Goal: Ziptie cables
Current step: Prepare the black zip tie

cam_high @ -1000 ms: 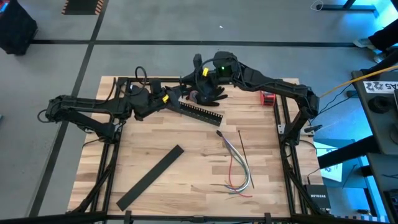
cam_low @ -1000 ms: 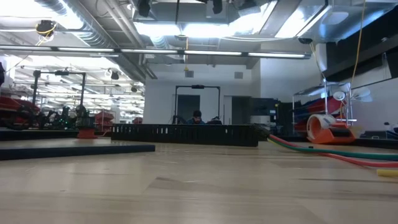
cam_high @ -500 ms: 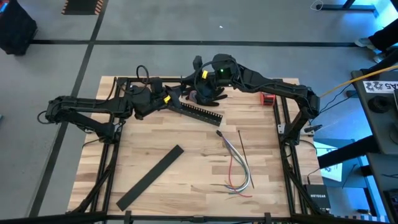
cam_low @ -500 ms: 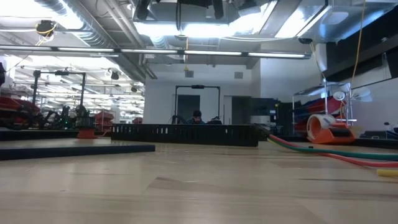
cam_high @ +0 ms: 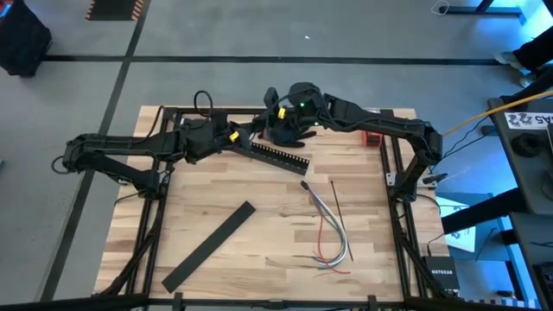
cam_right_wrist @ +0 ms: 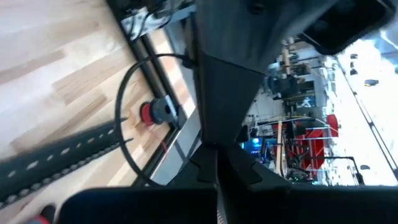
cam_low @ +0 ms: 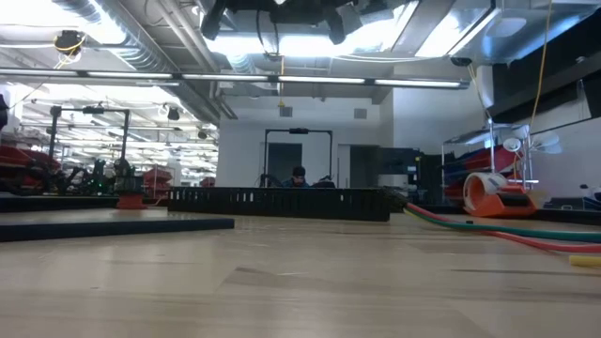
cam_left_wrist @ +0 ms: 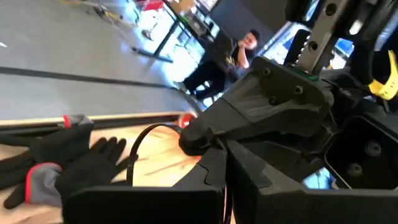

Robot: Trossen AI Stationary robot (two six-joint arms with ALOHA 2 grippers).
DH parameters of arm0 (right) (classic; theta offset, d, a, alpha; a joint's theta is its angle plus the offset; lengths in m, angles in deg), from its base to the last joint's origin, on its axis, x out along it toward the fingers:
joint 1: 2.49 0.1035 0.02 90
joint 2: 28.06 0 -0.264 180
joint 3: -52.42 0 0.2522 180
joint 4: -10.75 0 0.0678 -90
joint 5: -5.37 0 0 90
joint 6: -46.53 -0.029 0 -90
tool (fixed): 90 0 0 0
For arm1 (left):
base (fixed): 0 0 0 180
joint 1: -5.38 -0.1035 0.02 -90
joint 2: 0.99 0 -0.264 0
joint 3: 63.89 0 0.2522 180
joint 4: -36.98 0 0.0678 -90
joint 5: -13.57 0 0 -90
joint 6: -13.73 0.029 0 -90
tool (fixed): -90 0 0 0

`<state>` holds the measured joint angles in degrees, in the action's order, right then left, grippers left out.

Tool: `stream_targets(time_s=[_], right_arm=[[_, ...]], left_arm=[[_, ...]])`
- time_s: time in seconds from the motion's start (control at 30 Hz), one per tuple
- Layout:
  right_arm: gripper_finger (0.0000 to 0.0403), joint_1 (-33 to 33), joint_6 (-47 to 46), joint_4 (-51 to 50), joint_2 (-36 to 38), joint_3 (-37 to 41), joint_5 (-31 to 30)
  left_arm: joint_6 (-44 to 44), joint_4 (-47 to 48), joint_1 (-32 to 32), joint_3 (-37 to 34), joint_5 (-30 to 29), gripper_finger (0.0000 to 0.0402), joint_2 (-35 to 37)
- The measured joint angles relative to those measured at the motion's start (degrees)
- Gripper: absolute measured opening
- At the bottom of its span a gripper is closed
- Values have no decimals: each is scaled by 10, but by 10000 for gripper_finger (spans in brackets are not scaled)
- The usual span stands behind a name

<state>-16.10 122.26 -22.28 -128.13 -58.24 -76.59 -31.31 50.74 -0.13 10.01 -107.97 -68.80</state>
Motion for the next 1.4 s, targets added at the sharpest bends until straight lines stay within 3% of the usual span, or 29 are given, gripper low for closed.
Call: stream_targets(time_s=[0.13,0.37,0.63,0.87,1.17,1.4], right_arm=[[0,7,11,1,-8,1,-24],[0,0,-33,13,-8,2,-7],[0,-3,-78,19,-9,2,-5],[0,-6,-100,23,-9,1,-5],[0,-10,-110,25,-8,0,-11],[0,-10,-111,27,-8,0,-14]], left_arm=[[-8,33,-13,0,22,0,0],[29,55,-16,2,54,6,1],[84,59,-16,2,79,73,1],[155,75,-16,2,139,111,9],[226,167,-18,1,150,117,64],[227,131,-65,1,160,118,78]])
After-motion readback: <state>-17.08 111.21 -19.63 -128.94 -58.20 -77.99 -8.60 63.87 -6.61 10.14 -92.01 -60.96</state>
